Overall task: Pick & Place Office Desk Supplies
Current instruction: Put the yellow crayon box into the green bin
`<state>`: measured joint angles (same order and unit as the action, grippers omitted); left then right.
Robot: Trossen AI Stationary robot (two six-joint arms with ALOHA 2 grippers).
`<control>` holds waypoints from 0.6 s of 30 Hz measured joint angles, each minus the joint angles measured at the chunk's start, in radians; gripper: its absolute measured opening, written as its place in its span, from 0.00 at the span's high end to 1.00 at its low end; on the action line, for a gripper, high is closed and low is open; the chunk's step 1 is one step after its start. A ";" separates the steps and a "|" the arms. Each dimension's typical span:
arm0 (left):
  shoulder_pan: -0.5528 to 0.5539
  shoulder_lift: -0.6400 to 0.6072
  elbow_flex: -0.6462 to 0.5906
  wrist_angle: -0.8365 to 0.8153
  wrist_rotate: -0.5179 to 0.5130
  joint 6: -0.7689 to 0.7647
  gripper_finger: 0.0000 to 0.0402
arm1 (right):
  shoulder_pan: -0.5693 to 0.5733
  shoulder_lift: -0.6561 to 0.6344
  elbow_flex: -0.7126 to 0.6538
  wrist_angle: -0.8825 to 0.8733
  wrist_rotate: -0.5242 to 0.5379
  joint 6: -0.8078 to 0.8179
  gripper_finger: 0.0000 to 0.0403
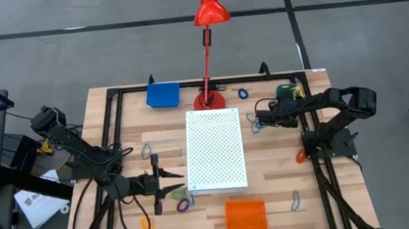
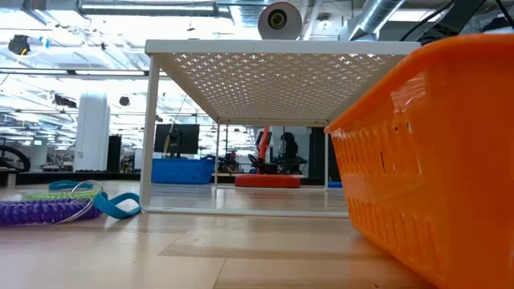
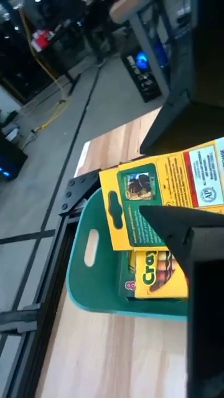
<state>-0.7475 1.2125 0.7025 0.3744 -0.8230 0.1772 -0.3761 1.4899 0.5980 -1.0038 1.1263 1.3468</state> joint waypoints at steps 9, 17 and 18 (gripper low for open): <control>0.000 0.000 0.000 0.000 0.000 0.000 0.75 | -0.068 0.000 0.000 0.019 -0.002 0.031 0.86; 0.004 0.000 -0.016 0.003 0.000 -0.001 0.75 | -0.130 0.000 0.000 0.019 -0.007 0.017 0.99; 0.004 0.000 -0.016 0.003 0.000 -0.001 0.75 | -0.142 0.000 0.000 0.019 -0.019 0.010 0.98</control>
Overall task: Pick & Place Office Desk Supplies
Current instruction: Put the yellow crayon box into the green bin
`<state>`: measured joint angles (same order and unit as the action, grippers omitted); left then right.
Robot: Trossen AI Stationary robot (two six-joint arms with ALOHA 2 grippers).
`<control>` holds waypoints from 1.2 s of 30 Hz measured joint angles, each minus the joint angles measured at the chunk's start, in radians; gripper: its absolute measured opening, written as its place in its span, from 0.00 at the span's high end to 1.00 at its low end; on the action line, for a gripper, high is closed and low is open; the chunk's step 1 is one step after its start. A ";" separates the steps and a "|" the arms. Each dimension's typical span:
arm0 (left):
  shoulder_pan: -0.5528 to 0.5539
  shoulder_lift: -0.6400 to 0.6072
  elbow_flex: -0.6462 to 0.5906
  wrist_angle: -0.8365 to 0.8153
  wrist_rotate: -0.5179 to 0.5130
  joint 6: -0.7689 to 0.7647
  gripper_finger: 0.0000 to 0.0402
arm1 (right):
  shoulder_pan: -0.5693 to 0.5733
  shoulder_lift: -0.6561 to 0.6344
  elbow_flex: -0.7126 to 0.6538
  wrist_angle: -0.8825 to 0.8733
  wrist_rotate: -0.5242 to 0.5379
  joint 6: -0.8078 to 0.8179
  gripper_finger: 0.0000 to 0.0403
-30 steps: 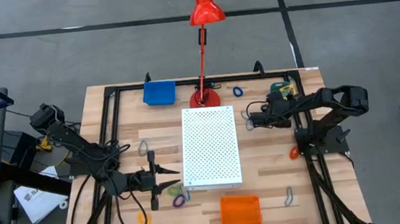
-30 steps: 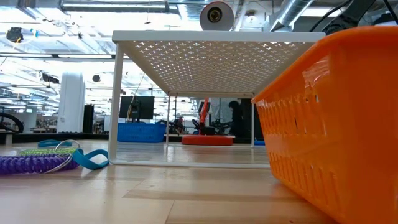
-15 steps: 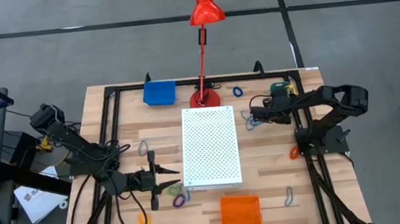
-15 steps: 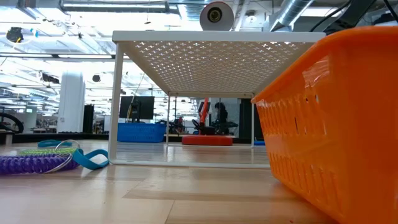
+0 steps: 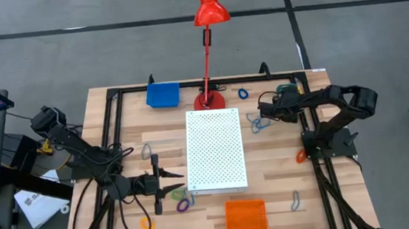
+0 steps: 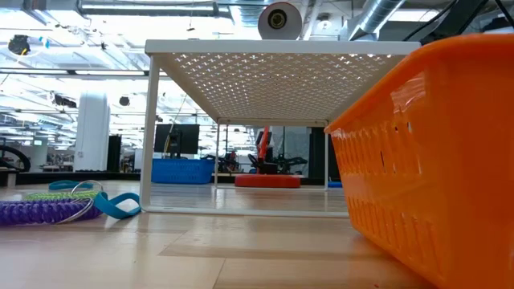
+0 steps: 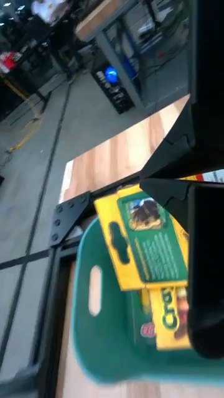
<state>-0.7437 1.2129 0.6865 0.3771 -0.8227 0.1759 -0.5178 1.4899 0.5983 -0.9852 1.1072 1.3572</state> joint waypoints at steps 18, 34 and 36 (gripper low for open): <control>0.000 0.000 0.000 -0.002 0.001 -0.001 0.75 | -0.075 0.000 0.000 0.081 -0.077 -0.102 1.00; 0.000 0.000 0.000 -0.004 0.002 -0.001 0.75 | -0.066 0.000 0.000 0.088 -0.043 -0.099 1.00; 0.000 0.000 0.000 -0.004 0.002 -0.001 0.75 | -0.065 0.000 0.000 0.056 -0.029 -0.059 1.00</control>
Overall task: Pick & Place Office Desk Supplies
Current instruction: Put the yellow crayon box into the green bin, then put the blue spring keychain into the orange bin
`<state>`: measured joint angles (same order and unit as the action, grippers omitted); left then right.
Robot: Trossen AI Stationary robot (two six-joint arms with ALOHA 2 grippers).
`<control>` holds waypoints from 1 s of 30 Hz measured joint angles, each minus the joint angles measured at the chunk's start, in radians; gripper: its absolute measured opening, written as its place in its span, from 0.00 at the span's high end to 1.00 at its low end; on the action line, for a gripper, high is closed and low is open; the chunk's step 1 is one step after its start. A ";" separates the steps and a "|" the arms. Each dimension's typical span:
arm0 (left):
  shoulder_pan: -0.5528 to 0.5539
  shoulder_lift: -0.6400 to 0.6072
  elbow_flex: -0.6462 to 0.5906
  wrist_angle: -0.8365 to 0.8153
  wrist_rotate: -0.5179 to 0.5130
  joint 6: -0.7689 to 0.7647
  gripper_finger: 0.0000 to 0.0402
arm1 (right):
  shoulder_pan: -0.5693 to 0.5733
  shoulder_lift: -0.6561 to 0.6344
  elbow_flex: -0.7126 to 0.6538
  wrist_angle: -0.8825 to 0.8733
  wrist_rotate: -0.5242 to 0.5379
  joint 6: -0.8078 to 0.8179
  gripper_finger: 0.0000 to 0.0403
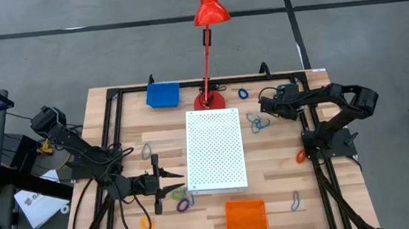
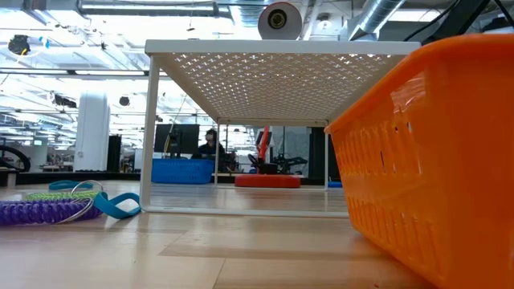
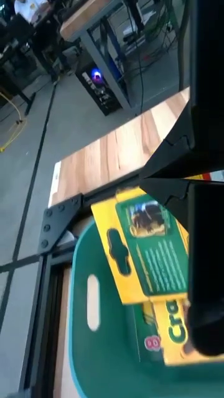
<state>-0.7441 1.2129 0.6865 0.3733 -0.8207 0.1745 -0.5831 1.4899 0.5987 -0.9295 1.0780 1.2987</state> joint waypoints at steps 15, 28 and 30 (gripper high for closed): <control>-0.003 0.000 0.000 0.000 0.001 0.000 0.75 | -0.045 0.000 0.000 0.039 -0.064 -0.096 1.00; -0.003 0.000 0.000 -0.003 0.000 0.000 0.75 | 0.034 -0.014 -0.001 0.097 -0.067 -0.124 1.00; -0.003 0.000 0.000 -0.011 0.001 -0.003 0.75 | 0.072 -0.042 0.000 0.116 -0.067 -0.124 1.00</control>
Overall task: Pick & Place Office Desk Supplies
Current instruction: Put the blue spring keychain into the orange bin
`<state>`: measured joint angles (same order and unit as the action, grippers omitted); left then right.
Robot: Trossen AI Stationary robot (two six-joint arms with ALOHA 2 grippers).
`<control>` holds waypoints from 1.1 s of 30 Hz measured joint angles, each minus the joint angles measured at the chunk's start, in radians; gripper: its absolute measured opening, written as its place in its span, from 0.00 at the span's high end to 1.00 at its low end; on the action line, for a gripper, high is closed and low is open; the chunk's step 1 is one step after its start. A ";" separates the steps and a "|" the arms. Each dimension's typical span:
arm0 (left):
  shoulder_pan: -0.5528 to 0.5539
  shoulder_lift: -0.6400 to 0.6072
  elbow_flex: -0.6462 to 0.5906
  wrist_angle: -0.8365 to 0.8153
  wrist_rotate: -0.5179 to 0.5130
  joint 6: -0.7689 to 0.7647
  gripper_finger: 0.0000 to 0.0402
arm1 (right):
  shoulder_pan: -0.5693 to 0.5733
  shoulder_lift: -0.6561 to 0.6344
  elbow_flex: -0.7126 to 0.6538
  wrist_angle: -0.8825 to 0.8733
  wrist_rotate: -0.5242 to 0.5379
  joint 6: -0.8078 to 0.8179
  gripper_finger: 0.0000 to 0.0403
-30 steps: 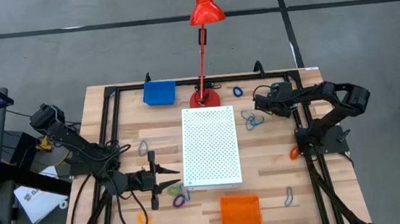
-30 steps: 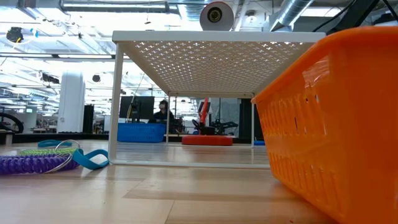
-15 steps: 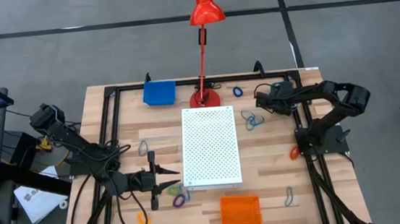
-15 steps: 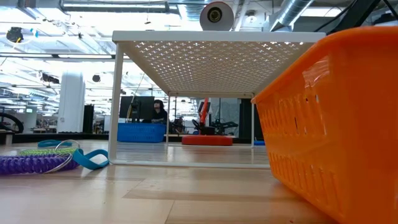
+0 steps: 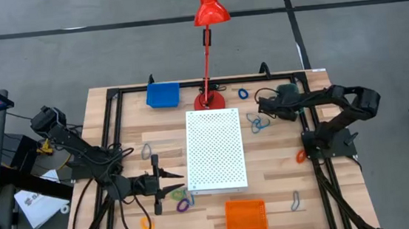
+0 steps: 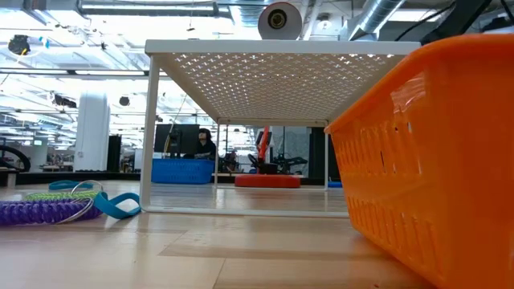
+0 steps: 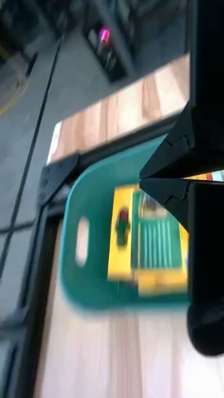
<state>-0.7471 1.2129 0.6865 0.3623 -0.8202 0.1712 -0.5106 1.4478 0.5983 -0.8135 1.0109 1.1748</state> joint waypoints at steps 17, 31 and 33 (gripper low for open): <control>0.000 0.000 0.000 -0.049 -0.023 -0.031 0.75 | 0.492 -0.538 0.000 0.367 -0.173 -0.353 1.00; -0.055 0.000 0.000 -0.049 -0.211 -0.027 0.75 | 0.776 -0.596 0.000 0.288 -0.043 -0.206 0.86; -0.055 0.000 0.000 -0.049 -0.212 -0.027 0.75 | 0.764 -0.578 0.000 0.259 -0.047 -0.167 0.80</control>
<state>-0.8018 1.2125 0.6865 0.3134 -1.0317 0.1444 0.2529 0.8700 0.5987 -0.5546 0.9641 1.0075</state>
